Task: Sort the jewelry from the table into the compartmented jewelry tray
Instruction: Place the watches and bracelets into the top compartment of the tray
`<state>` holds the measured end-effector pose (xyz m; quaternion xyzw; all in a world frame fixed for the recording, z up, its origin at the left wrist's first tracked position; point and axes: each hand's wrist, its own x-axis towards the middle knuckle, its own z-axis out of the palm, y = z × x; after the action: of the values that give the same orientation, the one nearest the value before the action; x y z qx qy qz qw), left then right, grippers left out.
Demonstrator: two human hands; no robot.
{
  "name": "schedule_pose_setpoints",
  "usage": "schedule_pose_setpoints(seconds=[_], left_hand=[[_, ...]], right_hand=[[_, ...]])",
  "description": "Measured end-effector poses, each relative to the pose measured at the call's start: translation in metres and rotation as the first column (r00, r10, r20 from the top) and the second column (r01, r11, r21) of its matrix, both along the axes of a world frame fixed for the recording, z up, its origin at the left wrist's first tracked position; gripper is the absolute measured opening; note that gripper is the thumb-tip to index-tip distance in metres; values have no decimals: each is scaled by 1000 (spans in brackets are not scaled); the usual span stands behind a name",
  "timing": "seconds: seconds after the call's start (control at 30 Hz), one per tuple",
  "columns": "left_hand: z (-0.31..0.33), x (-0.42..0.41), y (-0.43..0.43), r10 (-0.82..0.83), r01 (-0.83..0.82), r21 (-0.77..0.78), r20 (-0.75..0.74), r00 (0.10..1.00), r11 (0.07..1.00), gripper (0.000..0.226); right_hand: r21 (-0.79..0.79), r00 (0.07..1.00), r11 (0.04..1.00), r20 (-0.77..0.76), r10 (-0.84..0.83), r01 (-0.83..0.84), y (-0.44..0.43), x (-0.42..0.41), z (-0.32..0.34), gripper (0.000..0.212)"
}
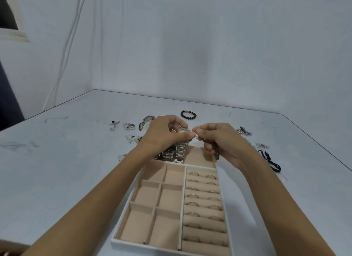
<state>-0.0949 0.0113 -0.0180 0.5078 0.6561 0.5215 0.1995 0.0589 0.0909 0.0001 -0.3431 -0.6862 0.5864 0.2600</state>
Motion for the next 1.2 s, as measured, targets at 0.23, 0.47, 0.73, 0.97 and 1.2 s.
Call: schedule_pose_setpoints(seconds=[0.23,0.47,0.73,0.97,1.2], left_hand=[[-2,-5,0,-60,59,-22,-26,998,998,23],[-2,-3,-5,-17,7,-45,-227,974,999,22],[-5,-12,-8,-39,-7,-92,-486,873,996,21],[-5,-15,-10,-79,-5,-131,-627,775,991,24],[-3,-11,-12,-179,30,-207,-751,636,978,34]], right_hand=[[14,999,1000,41,3,-4,-2,-3,5,28],[40,999,998,22,-44,43,0,3,9,27],[78,998,996,32,-47,45,-2,4,12,26],[100,998,994,50,-48,43,-2,5,13,26],[135,996,990,65,-56,47,-5,6,14,25]])
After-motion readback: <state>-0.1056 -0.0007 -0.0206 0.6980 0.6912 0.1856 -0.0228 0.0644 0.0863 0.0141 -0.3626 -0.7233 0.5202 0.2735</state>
